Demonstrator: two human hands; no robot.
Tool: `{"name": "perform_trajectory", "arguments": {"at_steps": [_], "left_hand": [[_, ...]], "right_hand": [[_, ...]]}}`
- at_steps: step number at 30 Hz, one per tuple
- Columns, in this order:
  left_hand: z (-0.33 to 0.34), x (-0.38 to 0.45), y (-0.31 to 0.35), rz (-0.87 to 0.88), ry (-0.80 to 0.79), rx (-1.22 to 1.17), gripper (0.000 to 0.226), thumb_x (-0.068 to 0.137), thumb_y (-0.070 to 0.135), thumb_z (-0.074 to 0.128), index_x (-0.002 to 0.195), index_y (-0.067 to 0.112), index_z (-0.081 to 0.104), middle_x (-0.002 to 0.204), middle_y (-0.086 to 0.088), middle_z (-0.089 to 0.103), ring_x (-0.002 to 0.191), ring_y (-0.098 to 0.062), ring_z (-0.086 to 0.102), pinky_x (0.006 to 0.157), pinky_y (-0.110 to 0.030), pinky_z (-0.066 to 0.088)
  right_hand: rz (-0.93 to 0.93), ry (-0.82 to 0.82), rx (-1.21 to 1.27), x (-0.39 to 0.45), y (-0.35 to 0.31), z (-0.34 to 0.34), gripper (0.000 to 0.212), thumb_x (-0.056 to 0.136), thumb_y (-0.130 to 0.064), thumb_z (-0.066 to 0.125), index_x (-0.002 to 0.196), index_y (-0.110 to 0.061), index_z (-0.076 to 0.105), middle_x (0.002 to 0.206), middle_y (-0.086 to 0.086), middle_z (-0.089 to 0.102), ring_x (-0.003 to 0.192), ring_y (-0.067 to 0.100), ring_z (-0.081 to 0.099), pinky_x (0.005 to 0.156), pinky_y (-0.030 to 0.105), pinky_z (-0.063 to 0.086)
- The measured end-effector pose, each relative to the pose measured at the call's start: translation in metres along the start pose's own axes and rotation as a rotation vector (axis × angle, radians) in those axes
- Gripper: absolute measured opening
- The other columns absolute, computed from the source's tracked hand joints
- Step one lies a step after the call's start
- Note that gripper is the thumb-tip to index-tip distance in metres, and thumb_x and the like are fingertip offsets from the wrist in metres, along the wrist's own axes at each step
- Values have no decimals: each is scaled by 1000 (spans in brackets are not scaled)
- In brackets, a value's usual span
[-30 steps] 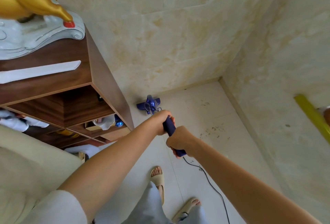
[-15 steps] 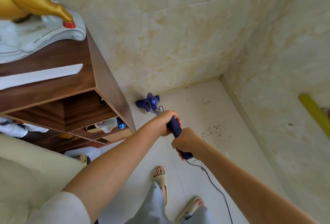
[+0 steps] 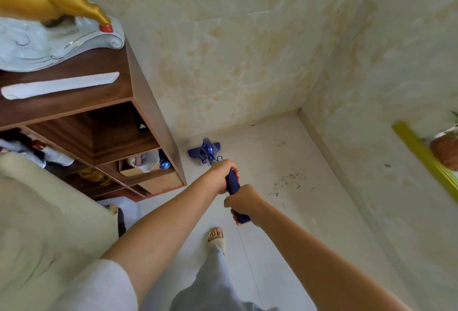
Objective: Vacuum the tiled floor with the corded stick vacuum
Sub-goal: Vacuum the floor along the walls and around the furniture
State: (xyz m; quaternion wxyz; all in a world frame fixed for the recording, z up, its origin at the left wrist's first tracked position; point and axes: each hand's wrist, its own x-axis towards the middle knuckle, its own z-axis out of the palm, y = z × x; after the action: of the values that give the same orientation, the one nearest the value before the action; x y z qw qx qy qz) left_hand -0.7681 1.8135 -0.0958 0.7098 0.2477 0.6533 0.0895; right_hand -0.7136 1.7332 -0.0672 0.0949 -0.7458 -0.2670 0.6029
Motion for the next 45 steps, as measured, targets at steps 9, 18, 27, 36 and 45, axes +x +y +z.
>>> {"name": "perform_trajectory", "arguments": {"at_steps": [9, 18, 27, 36, 45], "left_hand": [[46, -78, -104, 30, -65, -43, 38, 89, 10, 49, 52, 7, 40, 50, -8, 49, 54, -20, 46, 60, -27, 42], [84, -108, -168, -11, -64, -6, 34, 86, 10, 47, 53, 9, 38, 65, -8, 51, 60, -20, 46, 72, -27, 38], [80, -89, -166, -2, 8, -34, 38, 87, 3, 42, 50, 7, 37, 47, -11, 48, 57, -23, 43, 75, -30, 37], [27, -33, -123, -19, 44, -27, 26, 78, 3, 47, 52, 6, 45, 42, -9, 51, 49, -25, 50, 58, -26, 43], [-28, 8, -79, 27, 94, 18, 28, 85, 3, 47, 57, 5, 45, 37, -6, 48, 46, -23, 47, 42, -22, 41]], "right_hand": [[9, -61, 12, -81, 99, -10, 14, 84, 3, 56, 83, -5, 45, 62, 9, 46, 52, 19, 45, 54, 28, 39], [88, -105, -72, -137, 161, -25, 20, 89, 5, 48, 76, -7, 39, 59, 8, 43, 46, 16, 39, 42, 23, 33], [23, -32, -152, -110, 165, -11, 22, 86, 6, 49, 107, -1, 44, 64, 12, 51, 44, 17, 46, 37, 19, 39], [41, 45, -158, -49, 110, 29, 25, 85, 2, 47, 109, -4, 43, 76, 15, 55, 47, 18, 51, 40, 23, 42], [60, 75, -110, 0, 50, 70, 17, 84, 1, 46, 99, -5, 42, 73, 13, 54, 47, 18, 54, 40, 25, 44]]}}
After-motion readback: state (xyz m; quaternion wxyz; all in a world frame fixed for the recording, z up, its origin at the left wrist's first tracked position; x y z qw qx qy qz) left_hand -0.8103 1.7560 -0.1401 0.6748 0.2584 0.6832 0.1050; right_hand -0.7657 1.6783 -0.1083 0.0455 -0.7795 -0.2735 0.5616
